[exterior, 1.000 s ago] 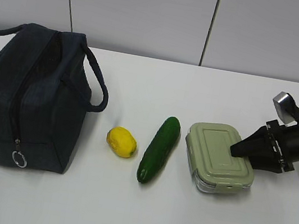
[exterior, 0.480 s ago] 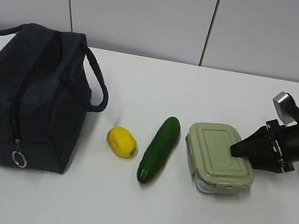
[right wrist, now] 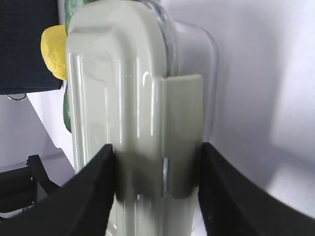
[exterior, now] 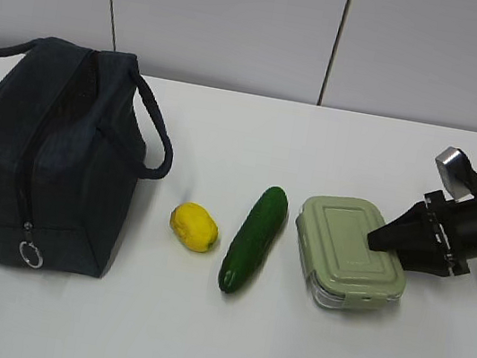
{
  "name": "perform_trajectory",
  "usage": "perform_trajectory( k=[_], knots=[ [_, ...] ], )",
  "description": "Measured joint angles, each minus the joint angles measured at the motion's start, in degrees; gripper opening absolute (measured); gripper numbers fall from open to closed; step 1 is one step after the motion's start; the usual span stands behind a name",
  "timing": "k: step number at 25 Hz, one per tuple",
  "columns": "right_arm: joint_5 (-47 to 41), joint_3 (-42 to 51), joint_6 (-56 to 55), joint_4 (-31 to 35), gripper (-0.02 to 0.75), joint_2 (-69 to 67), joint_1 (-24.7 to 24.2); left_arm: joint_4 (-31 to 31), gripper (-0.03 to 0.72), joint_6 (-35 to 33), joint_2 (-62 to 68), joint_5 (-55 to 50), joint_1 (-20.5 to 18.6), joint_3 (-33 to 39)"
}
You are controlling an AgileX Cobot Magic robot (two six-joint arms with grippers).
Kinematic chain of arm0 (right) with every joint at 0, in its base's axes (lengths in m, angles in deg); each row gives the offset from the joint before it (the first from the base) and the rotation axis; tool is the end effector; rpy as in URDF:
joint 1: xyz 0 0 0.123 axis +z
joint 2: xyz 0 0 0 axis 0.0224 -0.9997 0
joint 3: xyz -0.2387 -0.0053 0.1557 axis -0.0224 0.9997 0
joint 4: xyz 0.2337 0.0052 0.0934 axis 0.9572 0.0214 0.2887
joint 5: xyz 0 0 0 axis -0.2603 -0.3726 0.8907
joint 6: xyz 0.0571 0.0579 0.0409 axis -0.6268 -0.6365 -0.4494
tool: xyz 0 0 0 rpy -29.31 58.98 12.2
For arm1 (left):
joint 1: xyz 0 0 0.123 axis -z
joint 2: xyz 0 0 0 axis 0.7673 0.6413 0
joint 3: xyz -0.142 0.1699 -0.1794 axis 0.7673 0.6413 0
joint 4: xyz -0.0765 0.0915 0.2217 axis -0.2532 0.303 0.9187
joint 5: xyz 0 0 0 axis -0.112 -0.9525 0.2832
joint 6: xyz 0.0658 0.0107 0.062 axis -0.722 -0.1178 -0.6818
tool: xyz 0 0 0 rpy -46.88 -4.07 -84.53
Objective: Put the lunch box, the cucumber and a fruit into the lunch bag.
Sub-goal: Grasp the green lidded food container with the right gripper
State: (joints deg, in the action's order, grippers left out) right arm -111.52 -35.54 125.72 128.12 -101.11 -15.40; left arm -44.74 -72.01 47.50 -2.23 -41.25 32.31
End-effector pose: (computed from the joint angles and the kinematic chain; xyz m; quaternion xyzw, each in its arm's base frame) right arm 0.3758 -0.0186 0.1008 -0.0406 0.8865 0.4565 0.0632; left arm -0.0058 0.0025 0.2759 0.0605 0.8645 -0.0325 0.4980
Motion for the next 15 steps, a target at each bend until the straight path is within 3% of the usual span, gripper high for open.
perform_trajectory(
  k=[15],
  knots=[
    [0.00, 0.00, -3.05, 0.54, 0.377, 0.00, 0.00, 0.00, 0.447, 0.00, 0.00, 0.00, 0.00, 0.00]
  ],
)
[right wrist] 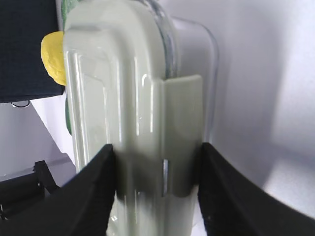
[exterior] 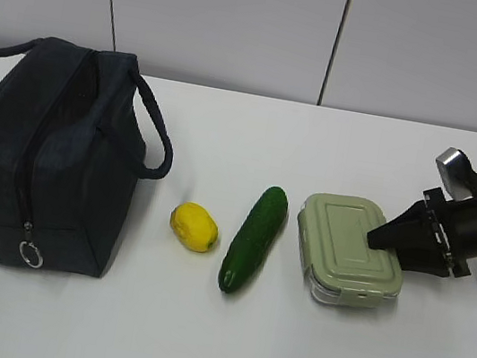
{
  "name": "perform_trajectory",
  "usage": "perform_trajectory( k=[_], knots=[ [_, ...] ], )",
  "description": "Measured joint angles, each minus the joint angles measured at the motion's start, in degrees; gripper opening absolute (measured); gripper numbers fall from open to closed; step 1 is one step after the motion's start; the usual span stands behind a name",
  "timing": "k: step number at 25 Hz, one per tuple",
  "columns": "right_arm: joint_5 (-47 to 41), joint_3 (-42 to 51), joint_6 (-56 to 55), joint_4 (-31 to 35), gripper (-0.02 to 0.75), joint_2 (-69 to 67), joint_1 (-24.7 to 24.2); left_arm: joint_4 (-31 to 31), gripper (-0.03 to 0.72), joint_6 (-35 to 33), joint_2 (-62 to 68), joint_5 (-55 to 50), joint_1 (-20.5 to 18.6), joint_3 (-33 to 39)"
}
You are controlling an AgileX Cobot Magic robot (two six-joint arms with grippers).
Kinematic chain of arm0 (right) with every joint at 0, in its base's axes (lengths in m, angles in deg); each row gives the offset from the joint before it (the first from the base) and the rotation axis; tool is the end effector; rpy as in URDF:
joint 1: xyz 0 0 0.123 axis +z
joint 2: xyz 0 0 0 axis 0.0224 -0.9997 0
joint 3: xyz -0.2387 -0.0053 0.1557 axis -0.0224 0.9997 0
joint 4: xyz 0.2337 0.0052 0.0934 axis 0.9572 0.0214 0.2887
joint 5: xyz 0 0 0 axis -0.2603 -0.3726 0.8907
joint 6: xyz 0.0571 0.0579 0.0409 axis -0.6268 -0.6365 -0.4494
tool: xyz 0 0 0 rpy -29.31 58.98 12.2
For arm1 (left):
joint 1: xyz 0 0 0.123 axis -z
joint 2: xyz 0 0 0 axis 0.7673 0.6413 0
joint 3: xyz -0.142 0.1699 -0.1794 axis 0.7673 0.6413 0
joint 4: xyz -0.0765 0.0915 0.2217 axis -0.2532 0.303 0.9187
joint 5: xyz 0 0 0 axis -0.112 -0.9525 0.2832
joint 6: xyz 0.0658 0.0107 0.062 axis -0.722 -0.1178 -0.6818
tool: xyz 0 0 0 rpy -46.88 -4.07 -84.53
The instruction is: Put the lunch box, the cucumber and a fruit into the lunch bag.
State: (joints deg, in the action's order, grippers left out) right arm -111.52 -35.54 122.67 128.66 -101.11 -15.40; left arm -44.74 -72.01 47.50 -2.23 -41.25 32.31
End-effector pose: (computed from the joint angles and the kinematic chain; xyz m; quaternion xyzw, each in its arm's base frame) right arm 0.3764 -0.0183 0.1012 -0.0140 0.8859 0.4605 0.0533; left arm -0.0058 0.0025 0.2759 0.0605 0.8645 -0.0325 0.4980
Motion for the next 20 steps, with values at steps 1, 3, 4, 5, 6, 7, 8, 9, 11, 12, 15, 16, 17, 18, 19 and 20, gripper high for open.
perform_trajectory(
  k=[1, 3, 4, 5, 6, 7, 8, 9, 11, 12, 15, 16, 17, 18, 19, 20],
  knots=[
    [0.00, 0.00, -0.08, 0.00, 0.377, 0.00, 0.00, 0.00, 0.447, 0.00, 0.00, 0.00, 0.00, 0.00],
    [0.00, 0.00, -0.21, 0.00, 0.377, 0.00, 0.00, 0.00, 0.447, 0.00, 0.00, 0.00, 0.00, 0.00],
    [0.00, 0.00, -0.34, 0.00, 0.377, 0.00, 0.00, 0.00, 0.447, 0.00, 0.00, 0.00, 0.00, 0.00],
    [0.00, 0.00, -0.57, 0.00, 0.377, 0.00, 0.00, 0.00, 0.447, 0.00, 0.00, 0.00, 0.00, 0.00],
    [0.00, 0.00, -0.69, 0.00, 0.377, 0.00, 0.00, 0.00, 0.447, 0.00, 0.00, 0.00, 0.00, 0.00],
    [0.11, 0.00, -0.81, 0.00, 0.377, 0.00, 0.00, 0.00, 0.447, 0.00, 0.00, 0.00, 0.00, 0.00],
    [0.24, 0.00, -0.91, 0.00, 0.377, 0.27, 0.00, 0.00, 0.447, 0.00, 0.00, 0.00, 0.00, 0.00],
    [0.55, 0.00, -1.13, -0.11, 0.377, 0.55, 0.00, 0.00, 0.447, 0.00, 0.00, 0.00, 0.00, 0.00],
    [1.23, 0.00, -1.26, -0.44, 0.377, 1.10, 0.00, -0.08, 0.447, 0.00, 0.00, 0.00, 0.00, 0.00],
    [1.62, 0.00, -1.38, -0.51, 0.377, 1.47, 0.00, -0.08, 0.447, 0.00, 0.00, 0.00, 0.00, 0.00],
    [2.22, 0.00, -1.98, -0.86, 0.376, 1.95, 0.00, -0.08, 0.447, 0.00, 0.00, 0.00, 0.00, 0.00],
    [2.32, 0.00, -2.08, -0.96, 0.376, 2.20, 0.00, -0.08, 0.447, 0.00, 0.00, 0.00, 0.00, 0.00],
    [2.46, 0.00, -2.19, -0.96, 0.375, 2.18, 0.00, -0.08, 0.447, 0.00, 0.00, 0.00, 0.00, 0.00],
    [2.50, 0.00, -2.19, -1.05, 0.376, 2.30, 0.00, -0.08, 0.447, 0.00, 0.00, 0.00, 0.00, 0.00],
    [2.65, 0.00, -2.29, -1.05, 0.375, 2.39, 0.00, -0.08, 0.447, 0.00, 0.00, 0.00, 0.00, 0.00],
    [2.74, 0.00, -2.42, -1.05, 0.375, 2.39, 0.00, -0.08, 0.447, 0.00, 0.00, 0.00, 0.00, 0.00]
  ],
)
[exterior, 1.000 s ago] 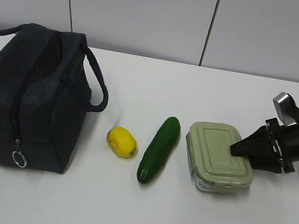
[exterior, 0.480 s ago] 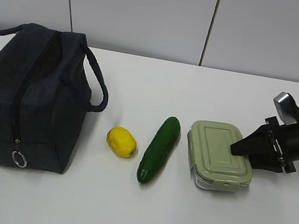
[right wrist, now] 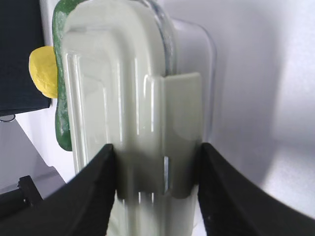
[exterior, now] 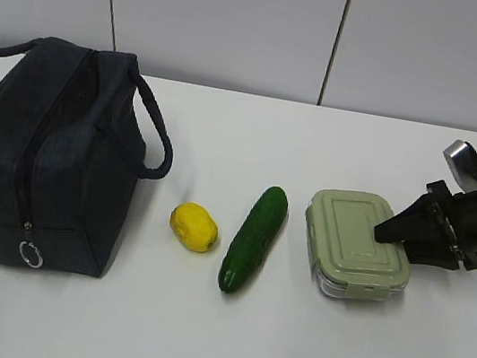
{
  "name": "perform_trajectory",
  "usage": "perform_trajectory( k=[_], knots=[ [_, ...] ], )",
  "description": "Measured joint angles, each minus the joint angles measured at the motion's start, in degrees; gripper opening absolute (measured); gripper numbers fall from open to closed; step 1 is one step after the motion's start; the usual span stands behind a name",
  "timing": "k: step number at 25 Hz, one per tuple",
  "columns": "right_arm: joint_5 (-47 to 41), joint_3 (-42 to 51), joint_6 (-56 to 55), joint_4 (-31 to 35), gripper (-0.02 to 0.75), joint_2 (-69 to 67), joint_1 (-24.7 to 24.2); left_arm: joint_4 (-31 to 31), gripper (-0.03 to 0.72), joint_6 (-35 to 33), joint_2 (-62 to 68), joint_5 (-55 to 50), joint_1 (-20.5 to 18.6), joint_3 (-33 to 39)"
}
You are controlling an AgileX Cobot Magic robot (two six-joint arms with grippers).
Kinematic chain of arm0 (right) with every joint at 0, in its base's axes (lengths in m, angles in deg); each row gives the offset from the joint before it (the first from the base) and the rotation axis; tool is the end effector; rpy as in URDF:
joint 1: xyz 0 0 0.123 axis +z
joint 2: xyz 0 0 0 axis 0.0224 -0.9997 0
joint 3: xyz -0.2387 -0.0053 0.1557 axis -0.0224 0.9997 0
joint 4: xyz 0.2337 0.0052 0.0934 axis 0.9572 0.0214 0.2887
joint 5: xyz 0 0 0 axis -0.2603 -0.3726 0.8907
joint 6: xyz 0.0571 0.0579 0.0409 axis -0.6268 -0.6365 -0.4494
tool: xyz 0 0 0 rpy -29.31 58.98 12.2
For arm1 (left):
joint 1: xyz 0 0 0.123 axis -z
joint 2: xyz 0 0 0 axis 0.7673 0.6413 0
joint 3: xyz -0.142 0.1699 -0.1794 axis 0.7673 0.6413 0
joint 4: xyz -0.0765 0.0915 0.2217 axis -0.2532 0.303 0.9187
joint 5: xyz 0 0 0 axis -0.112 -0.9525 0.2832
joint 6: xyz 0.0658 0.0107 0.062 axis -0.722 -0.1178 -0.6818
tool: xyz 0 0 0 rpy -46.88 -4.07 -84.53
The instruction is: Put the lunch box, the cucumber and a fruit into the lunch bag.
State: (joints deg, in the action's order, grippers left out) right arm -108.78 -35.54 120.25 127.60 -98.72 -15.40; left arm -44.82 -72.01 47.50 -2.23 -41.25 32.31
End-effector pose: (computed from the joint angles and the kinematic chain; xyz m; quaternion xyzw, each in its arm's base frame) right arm 0.3788 -0.0212 0.1134 -0.0026 0.8975 0.4354 0.0706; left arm -0.0058 0.0023 0.2759 0.0606 0.8645 -0.0332 0.4979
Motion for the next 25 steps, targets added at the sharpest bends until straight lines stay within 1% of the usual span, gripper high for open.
perform_trajectory(
  k=[25],
  knots=[
    [0.18, 0.00, -0.54, 0.30, 0.355, 0.13, 0.00, 0.00, 0.447, 0.00, 0.00, 0.00, 0.00, 0.00]
  ],
)
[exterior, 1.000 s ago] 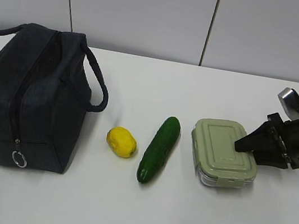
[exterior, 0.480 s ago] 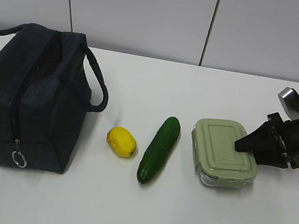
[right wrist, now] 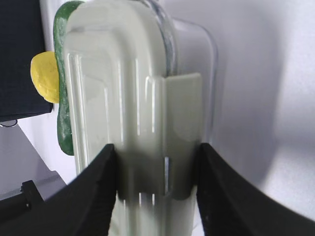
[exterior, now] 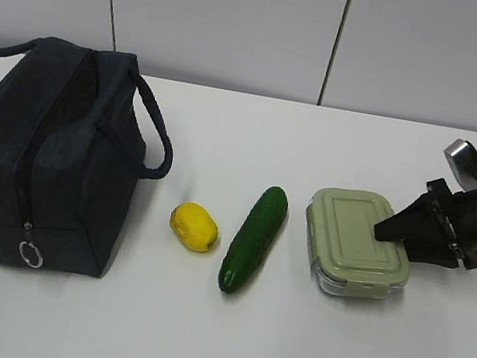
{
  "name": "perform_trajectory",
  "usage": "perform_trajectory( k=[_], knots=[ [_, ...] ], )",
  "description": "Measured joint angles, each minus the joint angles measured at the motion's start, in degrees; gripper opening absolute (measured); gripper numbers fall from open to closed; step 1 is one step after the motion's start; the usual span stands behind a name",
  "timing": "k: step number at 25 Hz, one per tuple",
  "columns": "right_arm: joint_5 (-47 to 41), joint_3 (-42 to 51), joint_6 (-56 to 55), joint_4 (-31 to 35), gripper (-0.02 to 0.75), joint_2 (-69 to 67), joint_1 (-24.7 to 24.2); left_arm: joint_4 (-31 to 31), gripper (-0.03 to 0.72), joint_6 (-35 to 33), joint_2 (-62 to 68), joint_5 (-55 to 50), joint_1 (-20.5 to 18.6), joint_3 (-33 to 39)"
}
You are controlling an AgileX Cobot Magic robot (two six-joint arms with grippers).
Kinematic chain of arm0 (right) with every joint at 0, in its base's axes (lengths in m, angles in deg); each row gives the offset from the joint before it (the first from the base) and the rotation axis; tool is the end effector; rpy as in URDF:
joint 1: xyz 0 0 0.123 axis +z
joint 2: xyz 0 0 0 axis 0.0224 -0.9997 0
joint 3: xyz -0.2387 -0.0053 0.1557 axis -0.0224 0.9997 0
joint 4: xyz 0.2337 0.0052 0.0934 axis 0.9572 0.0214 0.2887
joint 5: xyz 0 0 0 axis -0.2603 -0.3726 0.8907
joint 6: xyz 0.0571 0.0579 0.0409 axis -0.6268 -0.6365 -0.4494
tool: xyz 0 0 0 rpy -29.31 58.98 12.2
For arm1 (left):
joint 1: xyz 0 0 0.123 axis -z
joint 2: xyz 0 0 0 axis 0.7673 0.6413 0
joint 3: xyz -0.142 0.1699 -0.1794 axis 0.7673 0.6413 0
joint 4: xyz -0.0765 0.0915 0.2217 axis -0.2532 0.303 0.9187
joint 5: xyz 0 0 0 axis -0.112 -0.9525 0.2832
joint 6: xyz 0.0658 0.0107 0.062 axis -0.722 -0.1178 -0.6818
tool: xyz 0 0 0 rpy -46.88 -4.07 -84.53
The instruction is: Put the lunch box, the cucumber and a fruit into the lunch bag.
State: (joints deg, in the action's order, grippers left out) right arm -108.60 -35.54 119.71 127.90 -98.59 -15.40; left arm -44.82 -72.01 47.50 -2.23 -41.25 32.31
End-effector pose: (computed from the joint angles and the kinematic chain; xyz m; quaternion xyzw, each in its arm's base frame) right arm 0.3793 -0.0212 0.1143 0.0033 0.8972 0.4358 0.0717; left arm -0.0058 0.0023 0.2759 0.0606 0.8645 -0.0332 0.4979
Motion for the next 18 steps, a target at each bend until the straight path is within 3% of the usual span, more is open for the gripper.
perform_trajectory(
  k=[18],
  knots=[
    [0.37, 0.00, -2.41, 0.71, 0.354, 0.11, 0.00, 0.00, 0.447, 0.00, 0.00, 0.00, 0.00, 0.00]
  ],
)
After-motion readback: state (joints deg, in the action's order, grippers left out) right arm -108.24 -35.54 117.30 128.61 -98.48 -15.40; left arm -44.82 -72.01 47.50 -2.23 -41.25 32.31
